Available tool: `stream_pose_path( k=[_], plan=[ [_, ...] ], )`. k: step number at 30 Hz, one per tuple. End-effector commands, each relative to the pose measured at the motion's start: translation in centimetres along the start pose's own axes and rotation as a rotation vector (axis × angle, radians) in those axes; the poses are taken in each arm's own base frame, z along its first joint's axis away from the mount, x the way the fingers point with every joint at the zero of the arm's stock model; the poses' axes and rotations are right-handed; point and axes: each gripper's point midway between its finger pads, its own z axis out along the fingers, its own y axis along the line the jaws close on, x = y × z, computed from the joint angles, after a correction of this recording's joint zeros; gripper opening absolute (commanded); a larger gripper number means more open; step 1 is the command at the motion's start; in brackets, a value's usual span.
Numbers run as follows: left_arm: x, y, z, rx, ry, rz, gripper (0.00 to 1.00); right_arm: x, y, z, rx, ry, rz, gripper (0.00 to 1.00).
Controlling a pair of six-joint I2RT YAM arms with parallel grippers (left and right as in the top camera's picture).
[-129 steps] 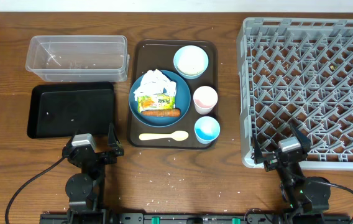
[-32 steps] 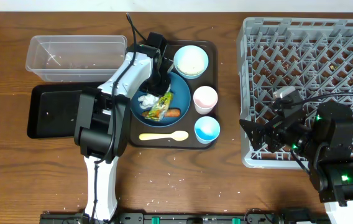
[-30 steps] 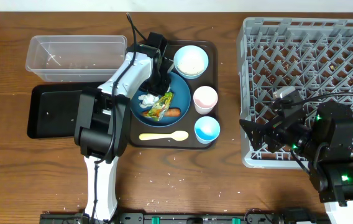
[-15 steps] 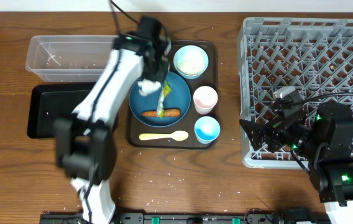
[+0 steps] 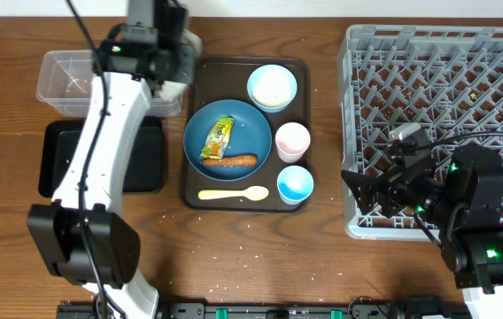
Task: Sort waste into correct bins and load items into the dishwasher rack
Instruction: 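Carry the tissue left and drop it into the clear bin, then grasp the yellow snack wrapper on the plate with the left gripper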
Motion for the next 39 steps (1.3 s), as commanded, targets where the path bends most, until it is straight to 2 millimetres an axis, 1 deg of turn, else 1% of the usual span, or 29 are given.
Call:
stream_pose_path(
  k=[1,4,6,10,13,14,16,18,22,24,26,28,29,31,33,34,35,36,37,39],
  plan=[
    [0.1,4.2,2.0,-0.101,-0.004,0.048,0.06,-0.9,0.3,-0.5,-0.007,-0.024,-0.019,0.99],
    [0.1,6.5,4.1,-0.129,-0.008,0.093,0.06,-0.9,0.2,-0.5,-0.007,-0.024,-0.019,0.99],
    [0.7,8.1,6.1,-0.144,0.01,0.117,0.06,-0.9,0.2,-0.5,-0.007,-0.024,-0.019,0.99],
    [2.6,10.0,8.5,-0.156,0.066,0.104,0.07,-0.9,0.2,-0.5,-0.007,-0.024,-0.019,0.99],
    [3.6,10.8,9.3,-0.157,0.098,0.089,0.11,-0.8,0.2,-0.5,-0.007,-0.022,-0.018,0.99],
    [3.8,11.0,9.3,-0.158,0.102,0.087,0.13,-0.8,0.3,-0.5,-0.007,-0.021,-0.017,0.99],
    [3.7,11.1,9.3,-0.161,0.1,0.084,0.36,-0.8,0.3,-0.5,-0.007,-0.021,-0.017,0.99],
    [3.5,11.2,9.3,-0.163,0.09,0.085,0.52,-0.8,0.3,-0.5,-0.007,-0.021,-0.017,0.99],
    [2.7,11.3,9.2,-0.169,0.063,0.084,0.62,-0.8,0.3,-0.5,-0.007,-0.021,-0.017,0.99],
    [2.0,11.4,8.8,-0.173,0.044,0.085,0.66,-0.8,0.3,-0.5,-0.007,-0.021,-0.017,0.99],
    [1.1,11.4,7.8,-0.178,0.021,0.079,0.68,-0.8,0.3,-0.5,-0.007,-0.021,-0.017,0.99],
    [-0.2,11.3,6.0,-0.184,-0.021,0.057,0.7,-0.8,0.2,-0.5,-0.007,-0.021,-0.017,0.99],
    [-0.7,11.0,5.0,-0.182,-0.037,0.05,0.7,-0.8,0.2,-0.5,-0.007,-0.021,-0.017,0.99],
    [-1.4,9.7,2.6,-0.145,-0.066,0.031,0.7,-0.8,0.3,-0.5,-0.007,-0.021,-0.017,0.99],
    [-1.5,6.9,0.3,-0.04,-0.074,0.002,0.71,-0.8,0.2,-0.5,-0.007,-0.02,-0.017,0.99],
    [-1.1,5.3,-0.7,0.018,-0.06,-0.016,0.7,-0.8,0.2,-0.4,-0.007,-0.02,-0.016,0.99],
    [-0.7,4.2,-1.4,0.055,-0.043,-0.03,0.71,-0.8,0.2,-0.4,-0.007,-0.019,-0.016,0.99],
    [0.1,2.6,-2.0,0.099,-0.012,-0.046,0.7,-0.8,0.2,-0.4,-0.007,-0.019,-0.016,0.99],
    [0.9,1.1,-2.3,0.137,0.027,-0.058,0.7,-0.8,0.2,-0.3,-0.007,-0.019,-0.016,0.99],
    [2.7,-1.4,-2.4,0.178,0.105,-0.062,0.7,-0.8,0.1,-0.3,-0.007,-0.019,-0.016,0.99]
  ],
)
